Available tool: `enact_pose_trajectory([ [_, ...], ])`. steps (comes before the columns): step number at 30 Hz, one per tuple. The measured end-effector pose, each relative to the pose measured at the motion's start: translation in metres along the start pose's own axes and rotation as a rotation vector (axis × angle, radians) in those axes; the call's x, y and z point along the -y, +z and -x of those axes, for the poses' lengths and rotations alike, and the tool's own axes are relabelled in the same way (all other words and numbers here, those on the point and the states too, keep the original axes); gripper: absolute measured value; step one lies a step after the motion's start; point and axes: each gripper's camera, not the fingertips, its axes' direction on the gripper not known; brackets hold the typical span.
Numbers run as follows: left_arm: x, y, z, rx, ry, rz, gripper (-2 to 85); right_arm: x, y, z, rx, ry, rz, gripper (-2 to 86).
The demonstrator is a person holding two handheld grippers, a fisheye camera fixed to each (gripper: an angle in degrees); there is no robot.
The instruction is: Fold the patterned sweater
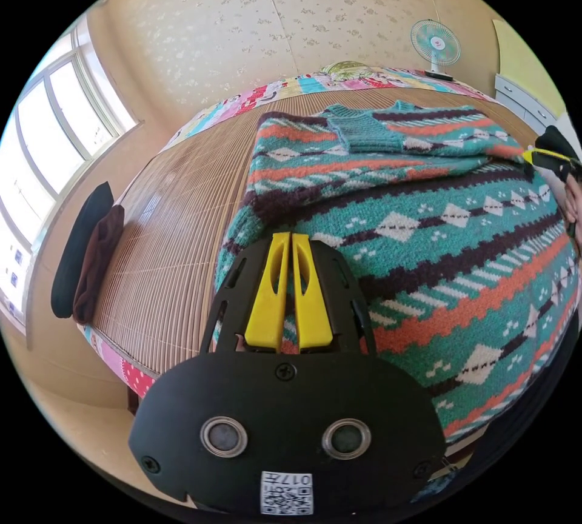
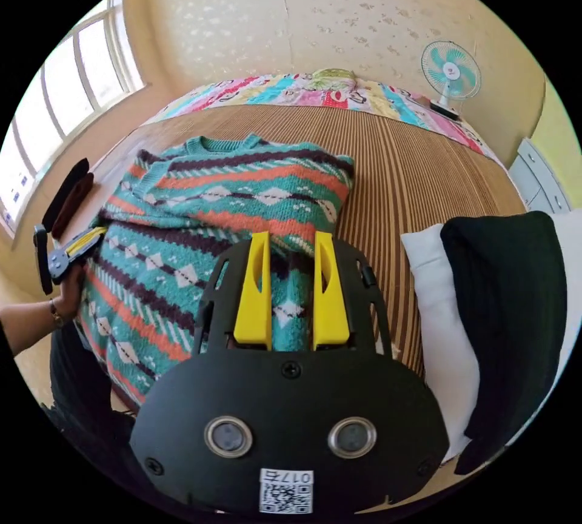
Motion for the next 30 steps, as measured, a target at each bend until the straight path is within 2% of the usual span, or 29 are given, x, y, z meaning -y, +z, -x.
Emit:
enact_pose_trajectory([
  [2,0.002,-0.001,0.000,-0.001,0.000,0.001,-1.0,-0.007,0.013,0.005,-0.177,-0.019,0.058,8.2],
  [3,0.003,-0.002,0.001,-0.002,-0.001,0.001,-1.0,-0.008,0.018,0.002,-0.170,-0.015,0.072,7.8],
  [7,0.007,-0.003,0.004,-0.012,-0.006,0.000,-1.0,0.001,0.017,-0.029,0.056,0.289,0.128,7.4],
  [10,0.011,-0.004,0.010,-0.027,-0.015,0.001,-1.0,-0.008,-0.002,-0.002,-0.022,0.318,0.080,6.1],
  [13,0.014,-0.004,0.023,-0.078,-0.042,0.000,-1.0,-0.037,-0.038,0.048,-0.094,0.319,-0.048,5.2],
  [15,0.020,-0.006,0.034,-0.112,-0.059,0.018,-1.0,-0.058,-0.051,0.077,-0.046,0.293,-0.101,5.4],
  [19,0.023,-0.016,0.065,-0.276,-0.085,0.060,-0.8,-0.089,-0.036,0.115,0.088,0.205,0.041,7.1],
  [21,-0.001,-0.034,0.096,-0.381,-0.198,0.022,-0.7,-0.094,-0.031,0.123,0.056,0.143,0.035,7.4],
  [23,-0.015,-0.047,0.100,-0.418,-0.214,0.018,-0.6,-0.090,-0.028,0.124,0.050,0.091,0.053,7.5],
  [27,-0.005,-0.041,0.075,-0.311,-0.099,0.104,-0.8,-0.054,-0.001,0.102,0.161,0.136,0.181,6.9],
  [30,0.041,-0.015,0.093,-0.376,-0.154,0.210,-1.0,-0.024,0.022,0.095,0.155,0.117,0.210,6.6],
])
